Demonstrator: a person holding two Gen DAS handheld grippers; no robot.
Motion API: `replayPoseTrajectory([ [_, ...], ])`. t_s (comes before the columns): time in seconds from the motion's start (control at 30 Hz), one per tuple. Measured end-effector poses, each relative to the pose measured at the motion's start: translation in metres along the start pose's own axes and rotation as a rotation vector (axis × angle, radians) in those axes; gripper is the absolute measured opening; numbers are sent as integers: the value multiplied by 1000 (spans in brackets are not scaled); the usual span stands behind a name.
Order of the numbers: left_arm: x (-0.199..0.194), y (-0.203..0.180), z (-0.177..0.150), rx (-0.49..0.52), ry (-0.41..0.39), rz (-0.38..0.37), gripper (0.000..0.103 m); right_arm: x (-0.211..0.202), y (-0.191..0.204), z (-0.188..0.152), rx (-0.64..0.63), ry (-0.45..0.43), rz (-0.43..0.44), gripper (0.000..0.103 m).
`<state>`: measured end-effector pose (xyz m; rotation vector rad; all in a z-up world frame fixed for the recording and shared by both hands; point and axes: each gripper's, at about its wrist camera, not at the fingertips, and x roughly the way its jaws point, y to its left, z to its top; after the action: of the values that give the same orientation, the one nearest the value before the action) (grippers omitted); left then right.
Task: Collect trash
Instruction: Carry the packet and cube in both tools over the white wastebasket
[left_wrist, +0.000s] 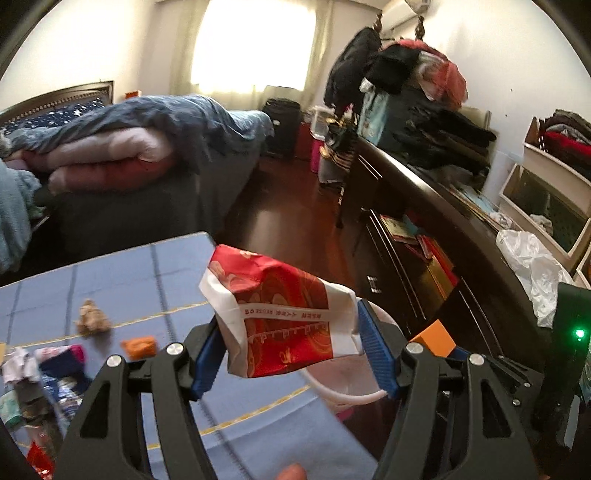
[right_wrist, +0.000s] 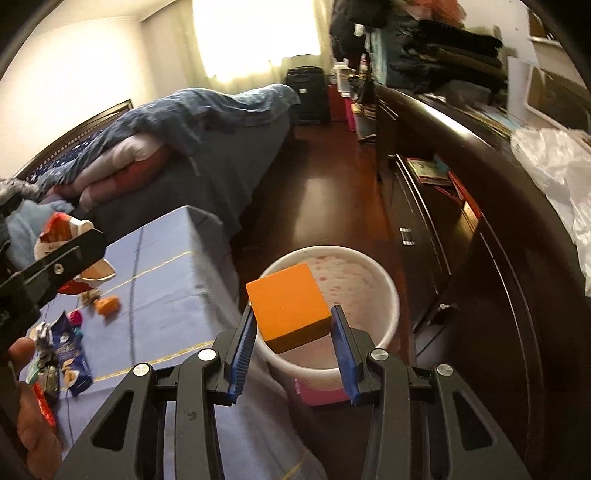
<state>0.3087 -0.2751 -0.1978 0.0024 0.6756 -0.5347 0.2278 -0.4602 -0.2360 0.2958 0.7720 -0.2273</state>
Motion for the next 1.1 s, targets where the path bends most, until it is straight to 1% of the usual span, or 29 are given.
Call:
replayPoseTrajectory([
  [0.27,57,-26,-1,46,72,-33,67,29,-36,4,67,31,-20,41],
  [0.53,103,-38,-2,52,123,-59,67,50,-51,3,90,51,-33,41],
  [0.67,116,-39,-3,40,146,-73,67,60,-56,3,101,68,-36,41],
  [0.8,131,-42,-4,42,170,-74,67,70,-58,2,101,76,-37,41],
  [1.1,165,-45,-5,10,234,-82,67,98,-58,0,89,113,-42,41],
])
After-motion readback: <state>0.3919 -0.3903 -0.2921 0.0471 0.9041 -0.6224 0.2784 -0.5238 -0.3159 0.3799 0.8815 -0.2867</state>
